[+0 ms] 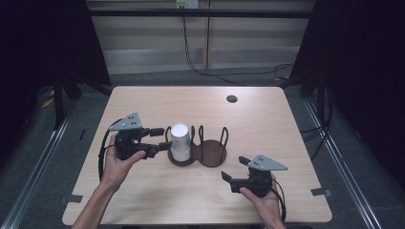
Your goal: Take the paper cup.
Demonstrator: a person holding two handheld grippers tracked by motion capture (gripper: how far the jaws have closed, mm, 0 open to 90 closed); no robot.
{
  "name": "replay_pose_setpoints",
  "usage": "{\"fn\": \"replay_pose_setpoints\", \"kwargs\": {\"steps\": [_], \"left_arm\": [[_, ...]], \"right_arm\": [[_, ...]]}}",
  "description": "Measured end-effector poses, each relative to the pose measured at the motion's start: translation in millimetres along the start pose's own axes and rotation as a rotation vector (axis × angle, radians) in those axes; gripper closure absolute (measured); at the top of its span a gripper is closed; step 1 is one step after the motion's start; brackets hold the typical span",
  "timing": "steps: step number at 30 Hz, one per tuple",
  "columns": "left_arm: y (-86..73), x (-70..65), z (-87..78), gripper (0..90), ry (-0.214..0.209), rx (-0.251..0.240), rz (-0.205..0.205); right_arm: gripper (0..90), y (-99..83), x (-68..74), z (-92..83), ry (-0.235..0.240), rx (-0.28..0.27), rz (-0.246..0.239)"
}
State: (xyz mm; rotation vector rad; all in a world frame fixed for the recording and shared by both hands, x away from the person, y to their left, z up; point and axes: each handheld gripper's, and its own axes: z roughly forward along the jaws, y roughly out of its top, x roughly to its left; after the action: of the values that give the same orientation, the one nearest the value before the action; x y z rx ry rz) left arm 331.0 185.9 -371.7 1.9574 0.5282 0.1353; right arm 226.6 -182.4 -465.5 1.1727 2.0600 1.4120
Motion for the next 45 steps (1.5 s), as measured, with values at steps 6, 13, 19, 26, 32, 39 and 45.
{"fn": "replay_pose_setpoints", "kwargs": {"steps": [6,13,19,26,32,39,45], "left_arm": [[11.8,8.4,8.2,26.5,0.008,0.047,-0.019],[19.9,16.5,18.3,17.3,-0.002,0.082,-0.025],[29.9,14.2,25.0,18.0,0.01,0.114,0.012],[33.7,17.4,39.1,20.5,0.028,0.167,0.029],[33.7,17.6,52.3,20.8,0.025,0.23,0.045],[35.2,17.2,63.1,24.7,0.046,0.267,0.06],[35.8,19.8,66.9,28.6,0.07,0.297,0.073]], "right_arm": [[13.7,0.0,0.8,0.3,0.007,0.005,0.0],[13.7,-0.1,1.3,1.2,0.015,0.008,-0.01],[13.8,-0.2,1.8,1.4,0.017,0.012,-0.009],[13.8,-0.3,2.1,1.4,0.019,0.015,-0.009],[13.8,-0.4,1.9,2.6,0.022,0.023,-0.01],[13.8,-0.5,1.7,2.2,0.022,0.024,-0.01],[13.8,-0.6,1.7,2.3,0.024,0.025,-0.009]]}}
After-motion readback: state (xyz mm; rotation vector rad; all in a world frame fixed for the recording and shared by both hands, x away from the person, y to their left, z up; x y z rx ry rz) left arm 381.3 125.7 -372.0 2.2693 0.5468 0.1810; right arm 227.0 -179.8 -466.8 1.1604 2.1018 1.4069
